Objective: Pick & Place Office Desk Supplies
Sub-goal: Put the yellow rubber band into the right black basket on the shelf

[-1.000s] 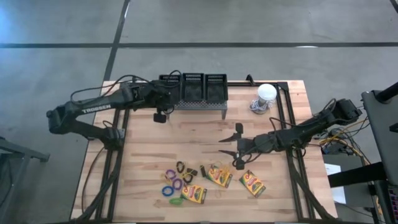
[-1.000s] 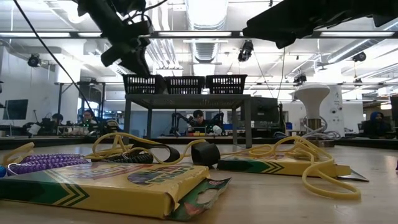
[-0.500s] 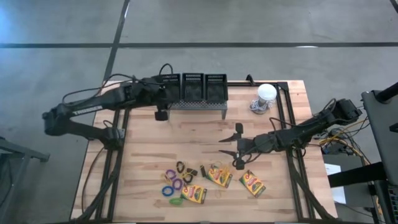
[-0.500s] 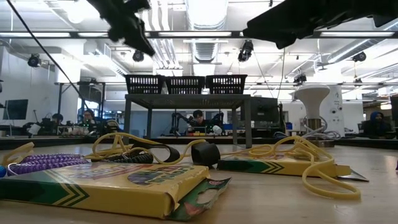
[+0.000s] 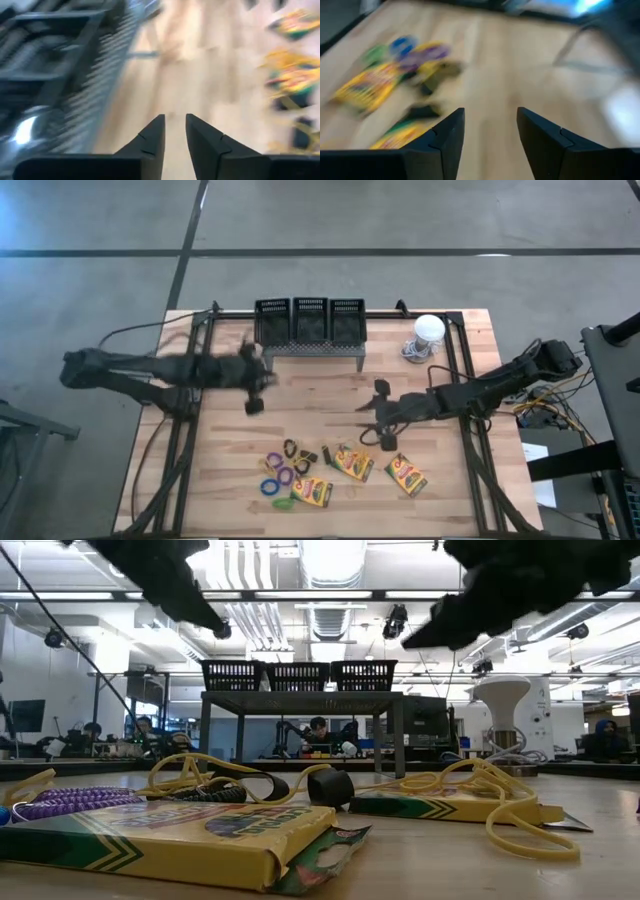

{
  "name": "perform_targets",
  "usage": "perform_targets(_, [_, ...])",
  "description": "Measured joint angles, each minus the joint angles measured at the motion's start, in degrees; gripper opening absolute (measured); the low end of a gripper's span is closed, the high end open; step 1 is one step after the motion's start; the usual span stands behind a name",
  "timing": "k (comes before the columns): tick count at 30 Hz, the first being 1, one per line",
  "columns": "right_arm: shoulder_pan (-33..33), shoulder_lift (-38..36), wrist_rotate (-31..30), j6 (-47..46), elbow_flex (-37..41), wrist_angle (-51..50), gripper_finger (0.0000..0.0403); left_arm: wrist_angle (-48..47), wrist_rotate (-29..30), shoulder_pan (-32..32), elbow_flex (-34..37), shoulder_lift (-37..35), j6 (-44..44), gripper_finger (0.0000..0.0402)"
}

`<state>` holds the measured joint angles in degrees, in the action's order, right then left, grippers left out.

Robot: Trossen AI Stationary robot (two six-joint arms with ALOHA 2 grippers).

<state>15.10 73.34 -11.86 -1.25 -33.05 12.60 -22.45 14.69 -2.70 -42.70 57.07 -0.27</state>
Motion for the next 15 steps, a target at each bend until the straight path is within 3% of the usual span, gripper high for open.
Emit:
perform_targets(4, [-0.24,0.06,10.55,-1.51,-2.74,-9.65,0.0207,26.7,3.92,-12.67,11.53,4.28,-0.88,0.0061])
perform_targets(9, [3.29,3.71,11.81,-2.16,-3.07,-14.34,0.0232,56.35,13.74,-23.99,17.8,16.35,0.1,0.0047])
perform_targets(12, [4.65,7.89,11.87,-2.98,-3.12,-11.74,0.0233,63.77,17.96,-26.42,15.81,24.75,0.24,0.0043])
perform_targets(15, [4.78,12.56,11.7,-3.59,-3.91,-8.46,0.0225,64.75,18.61,-26.51,10.55,33.03,-0.35,0.0042])
